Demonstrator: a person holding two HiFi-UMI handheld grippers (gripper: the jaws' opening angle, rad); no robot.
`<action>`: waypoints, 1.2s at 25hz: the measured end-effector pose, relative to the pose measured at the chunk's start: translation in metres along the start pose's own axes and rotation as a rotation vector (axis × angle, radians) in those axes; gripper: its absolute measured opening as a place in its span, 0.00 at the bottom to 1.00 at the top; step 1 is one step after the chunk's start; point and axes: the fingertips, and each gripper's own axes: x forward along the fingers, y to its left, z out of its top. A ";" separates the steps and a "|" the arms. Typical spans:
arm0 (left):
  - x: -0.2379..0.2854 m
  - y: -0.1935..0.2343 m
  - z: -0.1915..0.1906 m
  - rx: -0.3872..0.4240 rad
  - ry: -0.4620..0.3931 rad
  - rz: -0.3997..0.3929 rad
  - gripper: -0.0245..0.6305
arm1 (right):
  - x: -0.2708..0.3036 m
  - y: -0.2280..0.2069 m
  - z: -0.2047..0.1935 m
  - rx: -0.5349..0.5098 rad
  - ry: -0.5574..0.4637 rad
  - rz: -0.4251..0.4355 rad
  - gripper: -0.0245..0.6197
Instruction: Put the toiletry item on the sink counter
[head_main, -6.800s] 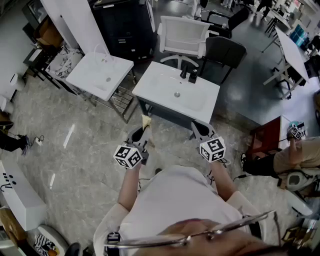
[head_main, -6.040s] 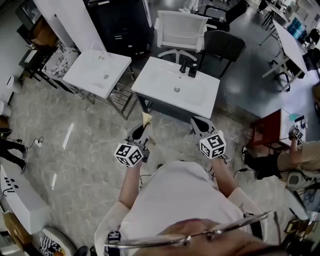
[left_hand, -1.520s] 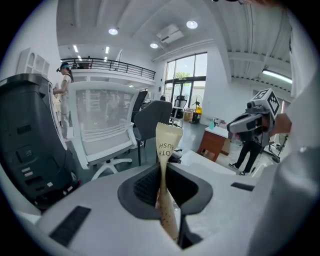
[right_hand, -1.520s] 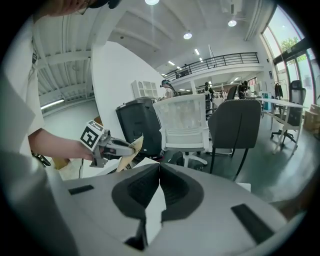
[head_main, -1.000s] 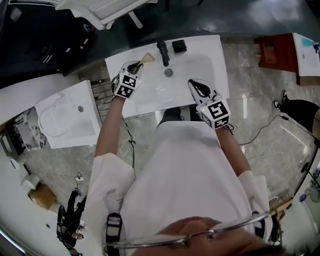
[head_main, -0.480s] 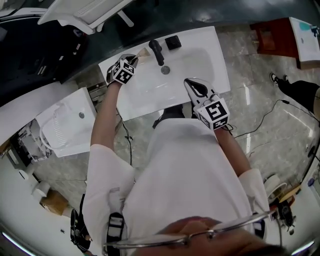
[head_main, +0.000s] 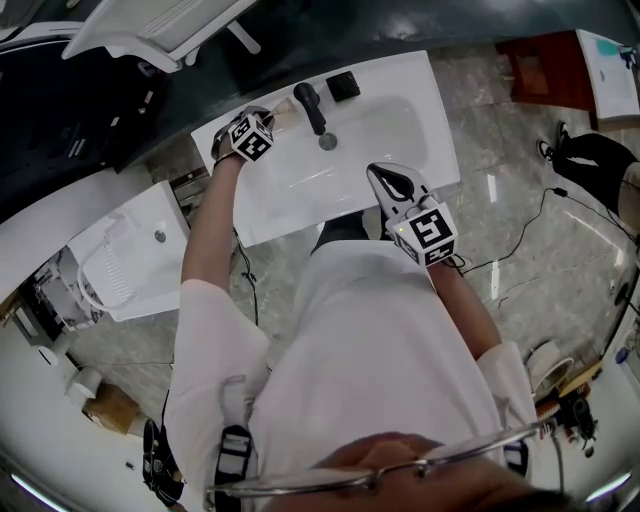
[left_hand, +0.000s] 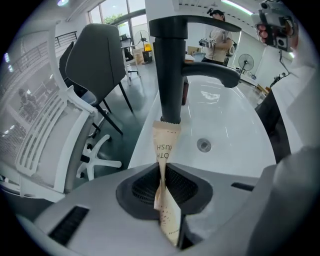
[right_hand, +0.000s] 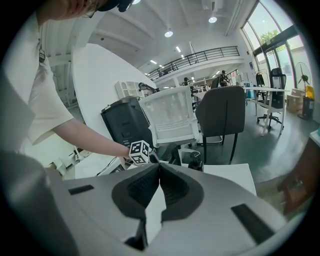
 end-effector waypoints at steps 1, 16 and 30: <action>0.002 0.001 0.000 0.004 0.004 0.006 0.08 | 0.000 0.001 -0.001 0.000 0.002 0.001 0.05; 0.010 0.003 -0.014 -0.070 0.037 0.046 0.40 | -0.001 -0.002 -0.005 0.003 0.013 -0.020 0.05; -0.021 0.013 -0.020 -0.153 -0.009 0.140 0.40 | -0.004 0.005 0.001 -0.034 -0.002 0.013 0.05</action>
